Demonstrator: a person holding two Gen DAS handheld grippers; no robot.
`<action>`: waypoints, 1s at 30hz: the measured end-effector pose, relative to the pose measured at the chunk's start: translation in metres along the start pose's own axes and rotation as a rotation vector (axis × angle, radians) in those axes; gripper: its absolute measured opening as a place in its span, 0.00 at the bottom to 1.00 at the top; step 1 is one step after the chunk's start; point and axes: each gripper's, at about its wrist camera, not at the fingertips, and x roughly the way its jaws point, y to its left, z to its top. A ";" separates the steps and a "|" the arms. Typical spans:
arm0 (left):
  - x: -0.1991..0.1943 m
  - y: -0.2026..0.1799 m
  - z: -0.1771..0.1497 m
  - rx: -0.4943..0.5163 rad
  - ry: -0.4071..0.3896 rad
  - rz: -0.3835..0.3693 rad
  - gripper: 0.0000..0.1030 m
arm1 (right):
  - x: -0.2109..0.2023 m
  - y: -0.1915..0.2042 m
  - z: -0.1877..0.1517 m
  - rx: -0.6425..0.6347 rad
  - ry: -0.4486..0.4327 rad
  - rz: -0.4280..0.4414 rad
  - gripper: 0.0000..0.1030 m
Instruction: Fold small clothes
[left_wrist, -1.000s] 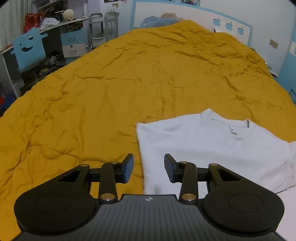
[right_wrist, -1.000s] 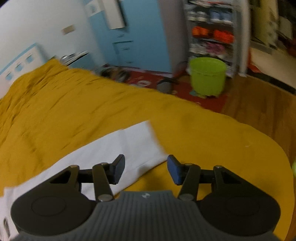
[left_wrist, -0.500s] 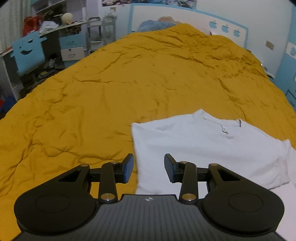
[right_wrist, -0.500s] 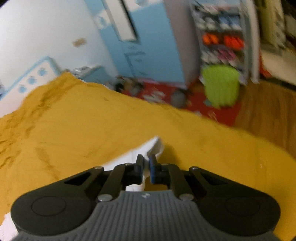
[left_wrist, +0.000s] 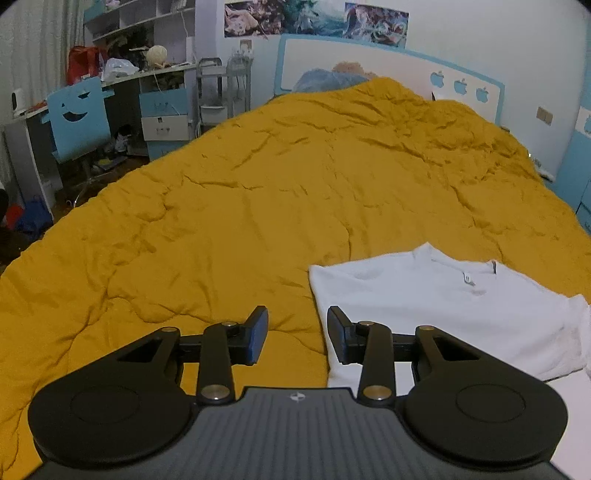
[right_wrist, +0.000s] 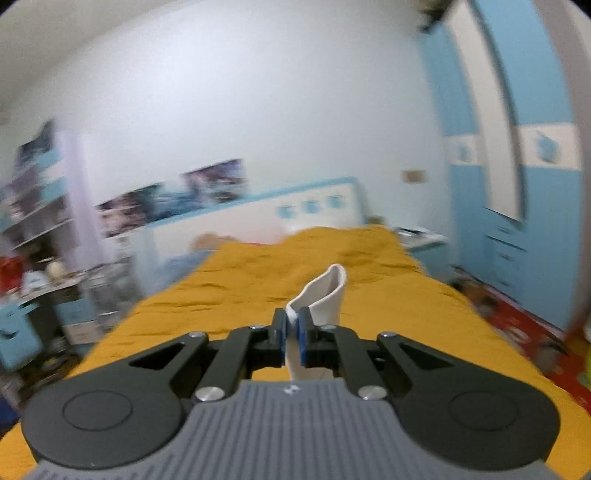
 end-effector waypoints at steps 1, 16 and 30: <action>-0.001 0.003 0.000 -0.005 -0.004 -0.004 0.43 | 0.005 0.025 0.001 -0.012 0.003 0.032 0.01; 0.016 0.058 -0.008 -0.080 0.004 -0.018 0.43 | 0.087 0.292 -0.209 -0.069 0.297 0.251 0.01; 0.046 0.072 -0.024 -0.217 0.084 -0.134 0.43 | 0.152 0.365 -0.419 -0.043 0.760 0.431 0.06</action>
